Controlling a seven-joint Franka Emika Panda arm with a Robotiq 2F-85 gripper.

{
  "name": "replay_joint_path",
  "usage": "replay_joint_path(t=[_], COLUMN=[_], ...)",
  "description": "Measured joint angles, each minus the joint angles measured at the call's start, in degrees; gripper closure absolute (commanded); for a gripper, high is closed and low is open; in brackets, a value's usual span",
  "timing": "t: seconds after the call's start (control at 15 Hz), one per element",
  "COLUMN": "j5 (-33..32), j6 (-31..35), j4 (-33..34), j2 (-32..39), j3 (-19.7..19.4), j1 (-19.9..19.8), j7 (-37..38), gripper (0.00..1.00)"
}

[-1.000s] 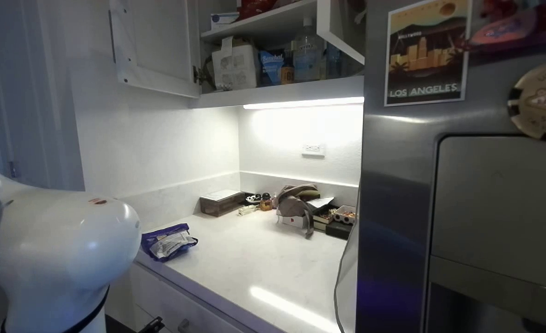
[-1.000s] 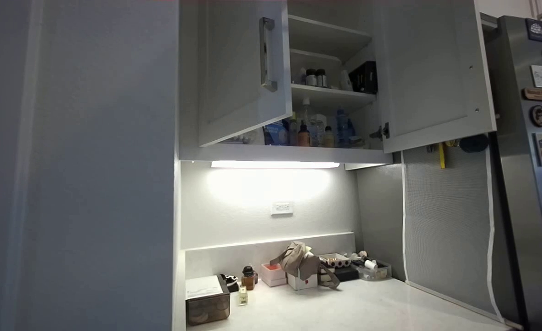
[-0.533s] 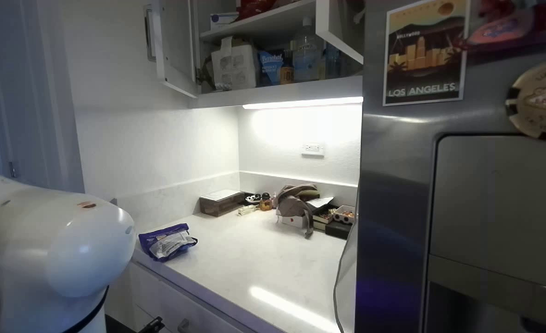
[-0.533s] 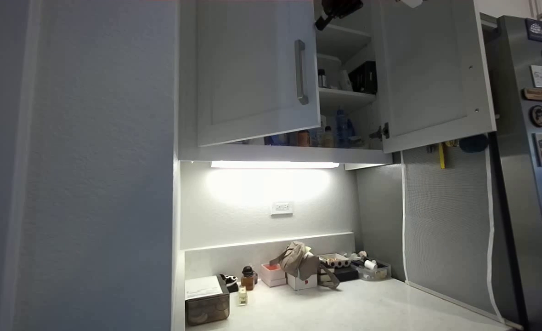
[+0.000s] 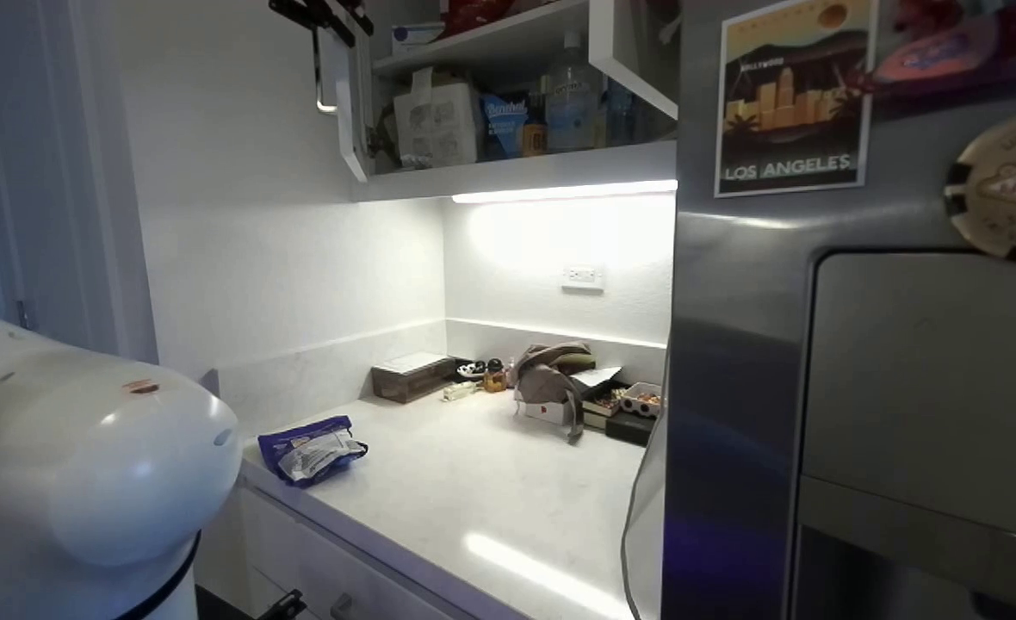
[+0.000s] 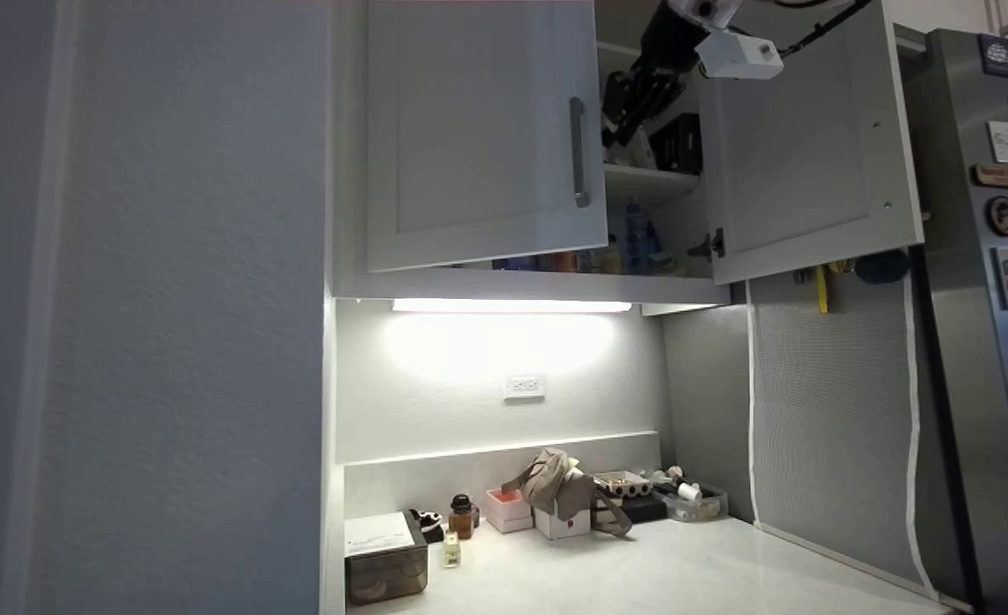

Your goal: Close the top cabinet doors

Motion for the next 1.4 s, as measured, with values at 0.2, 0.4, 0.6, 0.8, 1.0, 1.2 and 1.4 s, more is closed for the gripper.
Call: replay_joint_path(t=[0.2,0.4,0.6,0.8,1.0,1.2,1.4], j5=[-2.3,-2.3,-2.1,-0.6,0.9,2.0,1.2], j6=[-4.4,-10.7,-17.7,-25.9,-33.9,-39.0,-39.4], j4=[1.4,4.8,8.5,12.0,15.8,19.8,23.7], j2=[0.0,0.1,0.2,0.6,1.5,2.3,3.2], j3=[0.4,0.5,0.5,0.2,0.0,-0.1,0.1], j1=[0.1,1.5,4.5,8.4,11.9,14.6,15.5], j7=[-0.5,-2.7,-5.2,-8.3,-11.3,-14.1,-17.6], gripper=[0.1,0.0,0.0,0.0,0.0,0.26,0.51])
